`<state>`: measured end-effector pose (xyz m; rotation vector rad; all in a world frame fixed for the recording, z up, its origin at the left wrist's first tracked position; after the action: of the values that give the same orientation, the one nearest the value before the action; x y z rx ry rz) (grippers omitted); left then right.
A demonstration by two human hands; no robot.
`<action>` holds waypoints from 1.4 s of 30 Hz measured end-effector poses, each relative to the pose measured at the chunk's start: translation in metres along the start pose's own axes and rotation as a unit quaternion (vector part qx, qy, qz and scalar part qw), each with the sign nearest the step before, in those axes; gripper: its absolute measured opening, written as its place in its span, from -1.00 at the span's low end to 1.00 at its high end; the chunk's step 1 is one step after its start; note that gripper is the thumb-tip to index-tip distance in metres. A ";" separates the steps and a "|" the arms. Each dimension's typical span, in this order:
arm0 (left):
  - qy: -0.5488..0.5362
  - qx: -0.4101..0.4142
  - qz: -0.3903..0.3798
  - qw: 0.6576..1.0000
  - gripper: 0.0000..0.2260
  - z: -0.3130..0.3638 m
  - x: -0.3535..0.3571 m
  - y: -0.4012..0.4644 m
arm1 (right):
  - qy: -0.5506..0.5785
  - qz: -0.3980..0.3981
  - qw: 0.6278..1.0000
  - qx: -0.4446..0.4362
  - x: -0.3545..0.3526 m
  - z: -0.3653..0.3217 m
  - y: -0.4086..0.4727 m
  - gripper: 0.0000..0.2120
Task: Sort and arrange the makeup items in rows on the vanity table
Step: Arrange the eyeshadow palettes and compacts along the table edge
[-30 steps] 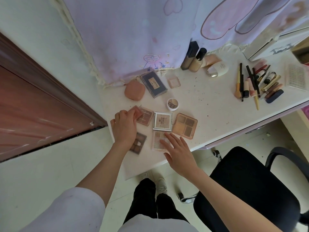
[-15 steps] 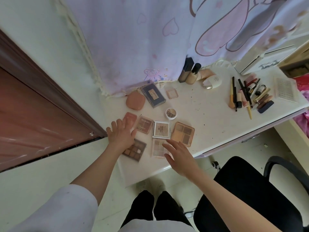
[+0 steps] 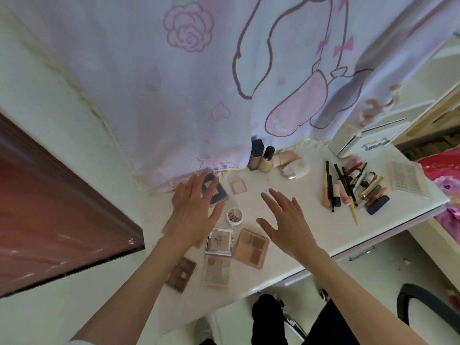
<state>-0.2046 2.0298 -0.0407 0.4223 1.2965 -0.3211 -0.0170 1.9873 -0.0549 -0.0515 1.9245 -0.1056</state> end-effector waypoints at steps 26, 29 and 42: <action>-0.026 -0.105 0.038 0.993 -0.52 0.101 0.010 0.046 | -0.010 0.015 0.995 -0.093 -0.065 0.088 0.056 -0.43; -0.019 -0.123 0.037 0.992 -0.51 0.095 0.011 0.040 | -0.013 0.005 0.996 -0.091 -0.061 0.090 0.055 -0.43; -0.012 -0.279 0.020 0.960 -0.31 0.069 0.049 0.018 | -0.038 -0.111 0.965 -0.236 -0.011 0.059 0.096 -0.44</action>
<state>-0.1257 2.0131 -0.0717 -0.0361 1.2894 0.0797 0.0439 2.0808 -0.0744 -0.5832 1.8239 0.2057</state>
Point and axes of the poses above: each hand's wrist, its own y-axis towards the middle knuckle, its own x-axis out of the palm, z = x × y, the point moved 9 cm from there along y, towards the middle knuckle, and after that the axes turned 9 degrees about x, right-handed, at the moved point
